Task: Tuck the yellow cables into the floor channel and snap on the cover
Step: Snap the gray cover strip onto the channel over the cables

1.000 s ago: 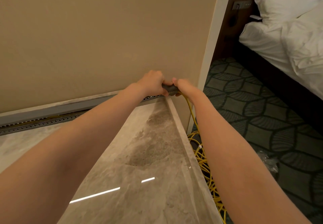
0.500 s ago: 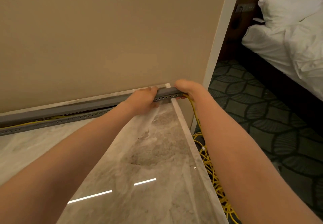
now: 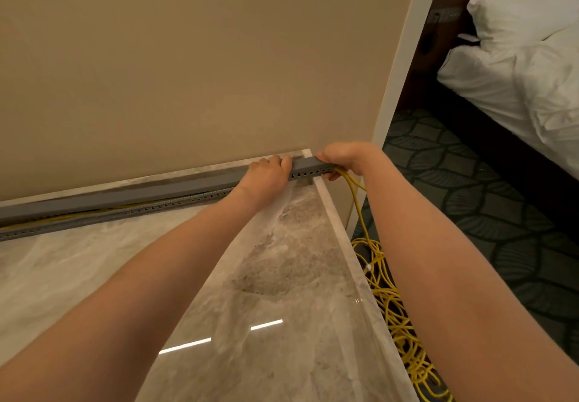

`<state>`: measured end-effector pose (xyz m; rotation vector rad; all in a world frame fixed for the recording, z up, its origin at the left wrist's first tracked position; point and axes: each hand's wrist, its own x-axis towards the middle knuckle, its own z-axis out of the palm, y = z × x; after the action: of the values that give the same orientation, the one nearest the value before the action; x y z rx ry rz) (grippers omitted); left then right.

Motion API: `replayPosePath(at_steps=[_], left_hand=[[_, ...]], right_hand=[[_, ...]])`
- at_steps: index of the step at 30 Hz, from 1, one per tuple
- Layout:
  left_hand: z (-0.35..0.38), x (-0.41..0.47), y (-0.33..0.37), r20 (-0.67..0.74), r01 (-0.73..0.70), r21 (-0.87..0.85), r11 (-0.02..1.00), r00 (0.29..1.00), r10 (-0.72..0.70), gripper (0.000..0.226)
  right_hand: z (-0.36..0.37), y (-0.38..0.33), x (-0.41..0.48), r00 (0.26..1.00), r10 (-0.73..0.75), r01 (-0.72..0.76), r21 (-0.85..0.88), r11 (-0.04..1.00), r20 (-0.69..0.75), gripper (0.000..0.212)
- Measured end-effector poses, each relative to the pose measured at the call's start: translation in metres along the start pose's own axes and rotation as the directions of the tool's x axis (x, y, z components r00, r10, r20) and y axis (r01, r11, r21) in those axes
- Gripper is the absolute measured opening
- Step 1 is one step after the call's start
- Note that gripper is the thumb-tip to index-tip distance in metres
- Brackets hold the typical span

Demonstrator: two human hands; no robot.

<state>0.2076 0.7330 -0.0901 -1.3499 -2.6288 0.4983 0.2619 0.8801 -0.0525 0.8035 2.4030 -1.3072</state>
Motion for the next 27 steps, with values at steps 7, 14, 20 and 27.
replayPosePath(at_steps=[7, 14, 20, 27], left_hand=[[0.012, 0.002, -0.004, -0.154, -0.003, 0.034, 0.999, 0.988, 0.009, 0.031], [0.013, 0.002, 0.0, -0.198, -0.007, 0.052, 0.999, 0.98, 0.017, 0.023], [0.007, 0.001, 0.0, -0.157, -0.018, 0.04, 0.999, 0.987, 0.024, 0.031], [0.007, 0.001, 0.0, -0.135, 0.019, -0.071, 0.997, 0.991, -0.028, 0.036]], right_hand=[[0.008, 0.004, 0.0, 0.997, -0.023, 0.022, -0.013, 1.0, -0.078, 0.04], [0.012, 0.003, -0.002, 0.993, 0.011, -0.009, 0.017, 1.0, -0.116, 0.04], [0.013, -0.004, -0.011, 0.995, 0.025, -0.022, 0.031, 0.999, -0.097, 0.033], [-0.001, -0.003, -0.021, 0.996, 0.061, -0.052, 0.141, 0.989, -0.063, 0.021]])
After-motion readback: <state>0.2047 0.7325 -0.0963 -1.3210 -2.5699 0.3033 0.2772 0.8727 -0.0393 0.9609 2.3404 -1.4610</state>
